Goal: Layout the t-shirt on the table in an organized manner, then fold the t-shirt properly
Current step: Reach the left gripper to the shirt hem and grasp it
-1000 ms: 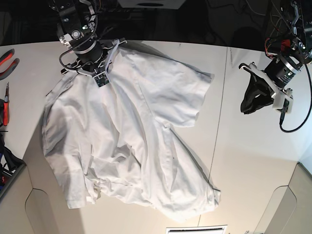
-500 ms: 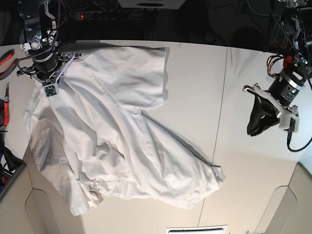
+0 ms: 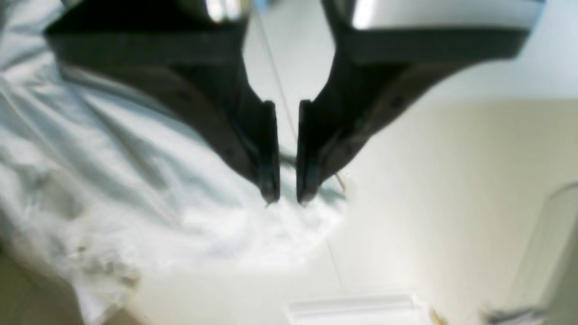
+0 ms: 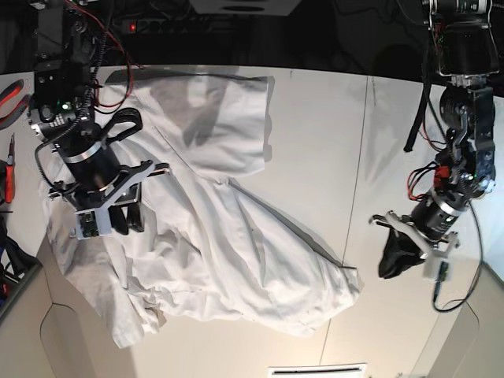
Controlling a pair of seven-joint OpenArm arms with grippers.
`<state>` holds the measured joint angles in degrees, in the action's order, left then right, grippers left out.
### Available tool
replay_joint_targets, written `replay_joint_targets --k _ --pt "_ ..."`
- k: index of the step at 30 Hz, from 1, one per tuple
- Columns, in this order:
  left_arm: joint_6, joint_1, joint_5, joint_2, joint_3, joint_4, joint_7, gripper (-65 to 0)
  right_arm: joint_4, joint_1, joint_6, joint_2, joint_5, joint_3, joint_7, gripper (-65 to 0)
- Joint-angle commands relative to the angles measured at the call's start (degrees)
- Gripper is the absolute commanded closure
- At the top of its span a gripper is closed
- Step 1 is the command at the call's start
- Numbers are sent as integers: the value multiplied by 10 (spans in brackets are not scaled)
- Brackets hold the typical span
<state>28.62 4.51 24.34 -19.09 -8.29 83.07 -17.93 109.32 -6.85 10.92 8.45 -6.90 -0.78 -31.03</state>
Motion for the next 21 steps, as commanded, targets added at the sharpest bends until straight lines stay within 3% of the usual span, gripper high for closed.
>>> replay_joint_targets --k 1,4,6,9,14,18,21 --pt "-2 39 8 -8 15 -25 19 -106 -7 14 -1 -12 -2 10 13 -111" --pt "-6 125 1 -7 75 -130 32 -107 -77 46 0 -50 7 52 19 -110" --pt "-6 179 -5 -4 110 -192 40 -144 -142 68 0 -66 24 82 26 -110" --pt "-6 254 -37 13 146 -280 53 -213 -252 102 -2 -79 52 124 46 -110" --pt "-30 356 -63 49 190 -424 105 -217 -372 133 -1 -102 80 161 64 -110" --pt "-66 407 -91 83 221 -527 109 -217 -374 127 24 -104 80 174 12 -95" --pt "-70 409 -113 99 234 -574 111 -217 -370 121 53 -103 74 175 -39 -68"
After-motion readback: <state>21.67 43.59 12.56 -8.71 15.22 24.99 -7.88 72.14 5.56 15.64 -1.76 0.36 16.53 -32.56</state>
